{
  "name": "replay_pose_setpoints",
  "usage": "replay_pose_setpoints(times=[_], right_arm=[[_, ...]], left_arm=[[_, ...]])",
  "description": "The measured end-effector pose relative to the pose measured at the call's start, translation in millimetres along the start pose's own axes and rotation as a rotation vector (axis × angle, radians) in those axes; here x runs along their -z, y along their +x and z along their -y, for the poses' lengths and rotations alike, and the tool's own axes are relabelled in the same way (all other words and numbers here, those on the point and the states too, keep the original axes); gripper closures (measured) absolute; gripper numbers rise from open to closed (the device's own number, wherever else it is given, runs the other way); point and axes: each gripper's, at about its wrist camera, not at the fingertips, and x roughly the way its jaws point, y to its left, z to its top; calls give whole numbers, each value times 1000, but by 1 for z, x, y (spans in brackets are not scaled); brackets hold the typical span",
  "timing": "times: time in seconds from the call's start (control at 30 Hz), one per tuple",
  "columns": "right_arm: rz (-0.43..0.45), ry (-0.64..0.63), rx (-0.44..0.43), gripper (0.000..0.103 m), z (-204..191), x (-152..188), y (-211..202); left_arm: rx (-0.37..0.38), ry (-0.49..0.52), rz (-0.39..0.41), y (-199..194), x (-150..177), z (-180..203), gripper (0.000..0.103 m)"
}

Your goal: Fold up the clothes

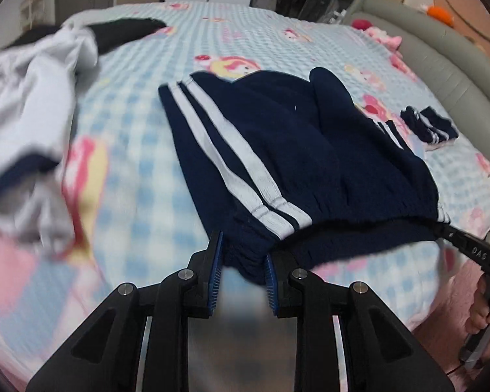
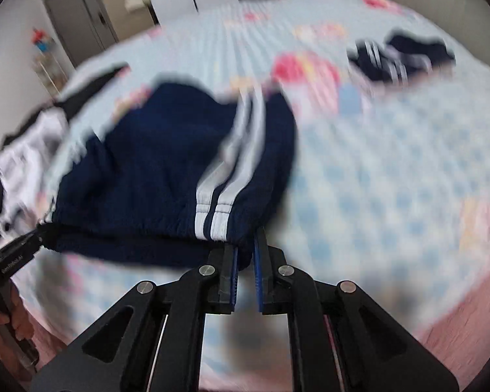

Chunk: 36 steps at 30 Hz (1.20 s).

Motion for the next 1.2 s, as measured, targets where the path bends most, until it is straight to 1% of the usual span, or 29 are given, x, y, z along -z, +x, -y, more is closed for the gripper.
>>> replay_pose_setpoints(times=[0.03,0.07,0.17,0.27,0.3,0.37,0.43,0.47,0.5,0.53,0.57,0.63,0.67,0.7,0.73,0.77,0.8,0.87,0.9,0.97,1.07,1.13,1.2], right_arm=[[8,-5,-5,94,2,0,-2],[18,-11,-11,92,3,-1,-5],[65,-31,-26,82,4,-6,-20],[122,-59,-52,80,-4,-13,-39],[143,-69,-53,78,-7,-12,-44],[169,-80,-73,73,-4,-14,-53],[170,-75,-110,73,-3,-18,-58],[175,-67,-122,70,-3,-20,-61],[170,-68,-126,58,-4,-24,-59],[148,-84,-123,53,-6,-27,-53],[118,-114,-114,50,-10,-31,-42],[62,-163,-85,51,-16,-36,-13],[17,-173,-69,51,-18,-37,4],[-37,-167,-65,51,-19,-38,20],[-58,-169,-68,53,-22,-38,28],[-65,-177,-71,59,-25,-38,32],[-73,-184,-75,71,-28,-38,36],[-39,-241,-57,81,-38,-36,26],[-17,-272,-45,84,-44,-35,20],[29,-292,-35,86,-47,-32,5],[79,-260,-45,86,-39,-27,-19],[61,-212,-107,86,-31,-20,-30],[5,-185,-149,86,-26,-7,-27]], left_arm=[[9,-20,-14,3,8,-3,72],[36,-49,-6,-2,10,-7,68],[86,-107,41,-15,8,-19,61],[147,-186,81,-25,6,-34,58],[179,-228,73,-21,4,-42,58],[208,-275,39,-8,0,-47,58],[225,-274,-5,4,-4,-43,58],[249,-284,-36,12,-6,-42,54],[298,-319,-79,21,-7,-43,43],[344,-362,-121,31,-8,-45,37],[368,-405,-144,39,-8,-47,35],[357,-449,-142,47,-10,-47,35],[349,-459,-139,50,-11,-46,36],[336,-454,-135,50,-12,-43,43],[324,-449,-130,51,-14,-39,53],[306,-428,-124,49,-14,-34,69],[279,-385,-115,45,-15,-27,74],[235,-305,-85,34,-16,-14,77],[217,-272,-70,27,-16,-9,78],[188,-221,-48,15,-15,-2,78],[169,-158,-36,-6,-7,1,78],[160,-140,-43,-15,4,-3,78],[157,-135,-77,-16,19,-6,78]])
